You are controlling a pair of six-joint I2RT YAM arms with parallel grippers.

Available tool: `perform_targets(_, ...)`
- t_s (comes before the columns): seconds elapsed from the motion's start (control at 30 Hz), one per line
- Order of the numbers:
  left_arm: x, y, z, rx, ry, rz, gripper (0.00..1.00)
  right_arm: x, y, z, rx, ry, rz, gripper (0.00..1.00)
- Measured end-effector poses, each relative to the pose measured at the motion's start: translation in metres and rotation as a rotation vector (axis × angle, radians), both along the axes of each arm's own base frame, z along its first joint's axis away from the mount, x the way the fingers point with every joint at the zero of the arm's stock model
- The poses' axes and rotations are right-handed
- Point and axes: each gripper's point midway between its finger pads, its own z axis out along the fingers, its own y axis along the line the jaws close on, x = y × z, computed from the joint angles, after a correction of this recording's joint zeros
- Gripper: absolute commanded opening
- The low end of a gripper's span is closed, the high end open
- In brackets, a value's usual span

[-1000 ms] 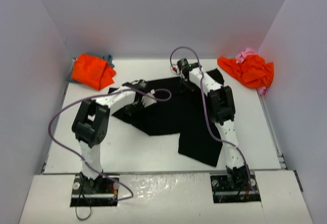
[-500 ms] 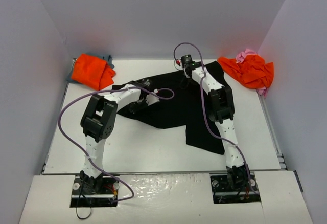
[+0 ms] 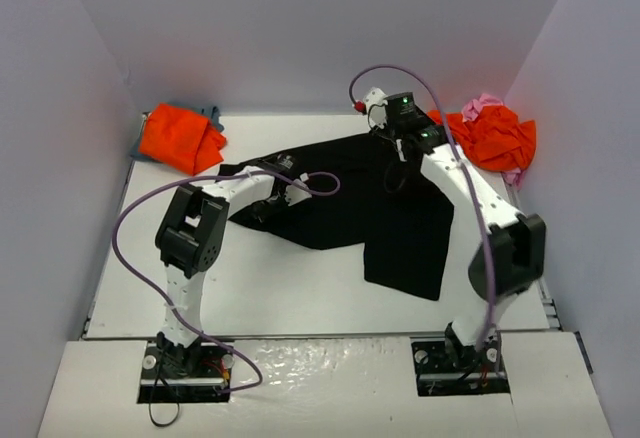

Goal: Fold and stack the t-shirts

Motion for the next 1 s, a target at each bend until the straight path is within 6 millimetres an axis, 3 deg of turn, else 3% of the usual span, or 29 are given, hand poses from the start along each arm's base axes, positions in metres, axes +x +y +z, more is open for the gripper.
perform_targets(0.1, 0.0, 0.002, 0.0, 0.006, -0.006, 0.002, 0.0, -0.049, 0.01, 0.043, -0.003, -0.016, 0.128, 0.66)
perform_targets(0.13, 0.0, 0.002, 0.0, 0.008, -0.008, 0.002, 0.0, -0.07, 0.012, 0.038, -0.008, 0.015, 0.171, 0.65)
perform_targets(0.2, 0.0, 0.003, 0.0, 0.008, -0.01, 0.004, 0.0, -0.117, 0.009, 0.007, -0.026, 0.133, 0.246, 0.67)
perform_targets(0.33, 0.001, 0.003, 0.0, 0.009, -0.011, 0.006, 0.0, -0.211, 0.005, -0.08, -0.064, 0.512, 0.387, 0.68)
perform_targets(0.43, 0.001, 0.003, 0.0, 0.009, -0.011, 0.006, 0.0, -0.257, 0.011, -0.111, -0.054, 0.737, 0.47, 0.66)
perform_targets(0.67, -0.001, 0.005, 0.0, 0.007, -0.016, 0.007, 0.0, -0.307, 0.036, -0.131, -0.019, 0.922, 0.608, 0.67)
perform_targets(0.77, -0.002, 0.008, -0.001, 0.011, -0.016, 0.011, 0.0, -0.324, 0.052, -0.134, -0.032, 0.947, 0.67, 0.64)
perform_targets(0.9, -0.002, 0.009, 0.0, 0.013, -0.016, 0.014, 0.0, -0.334, 0.072, -0.146, -0.085, 0.955, 0.68, 0.61)
perform_targets(1.0, -0.001, 0.009, 0.0, 0.014, -0.017, 0.014, 0.0, -0.334, 0.077, -0.173, -0.179, 0.97, 0.618, 0.63)
